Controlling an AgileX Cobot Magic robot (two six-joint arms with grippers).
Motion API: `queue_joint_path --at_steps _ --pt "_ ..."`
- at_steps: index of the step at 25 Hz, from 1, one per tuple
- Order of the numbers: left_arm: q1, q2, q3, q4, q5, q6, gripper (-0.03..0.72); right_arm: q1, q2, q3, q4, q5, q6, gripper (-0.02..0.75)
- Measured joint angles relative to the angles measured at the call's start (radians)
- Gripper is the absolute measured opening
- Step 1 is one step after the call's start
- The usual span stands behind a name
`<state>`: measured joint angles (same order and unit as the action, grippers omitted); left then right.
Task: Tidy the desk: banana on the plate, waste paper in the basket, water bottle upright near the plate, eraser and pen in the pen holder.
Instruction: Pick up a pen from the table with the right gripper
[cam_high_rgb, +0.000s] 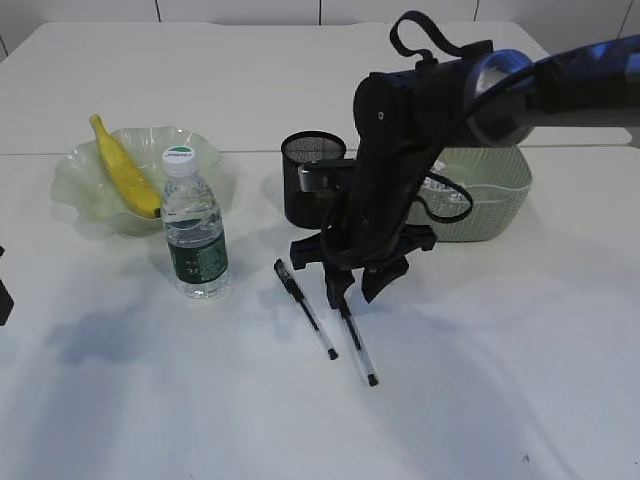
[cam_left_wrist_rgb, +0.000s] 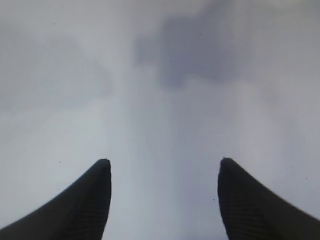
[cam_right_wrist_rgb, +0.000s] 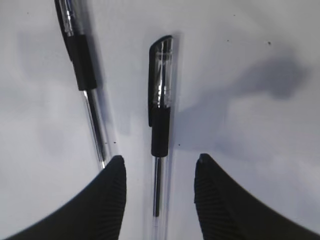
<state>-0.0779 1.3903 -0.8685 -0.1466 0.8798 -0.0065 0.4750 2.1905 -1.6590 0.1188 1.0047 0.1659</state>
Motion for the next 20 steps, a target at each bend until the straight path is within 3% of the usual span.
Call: queue_joint_path --at_steps 20 --pt "0.000 0.000 0.000 -0.002 -0.024 0.000 0.466 0.013 0.048 -0.008 -0.009 -0.019 0.007 0.335"
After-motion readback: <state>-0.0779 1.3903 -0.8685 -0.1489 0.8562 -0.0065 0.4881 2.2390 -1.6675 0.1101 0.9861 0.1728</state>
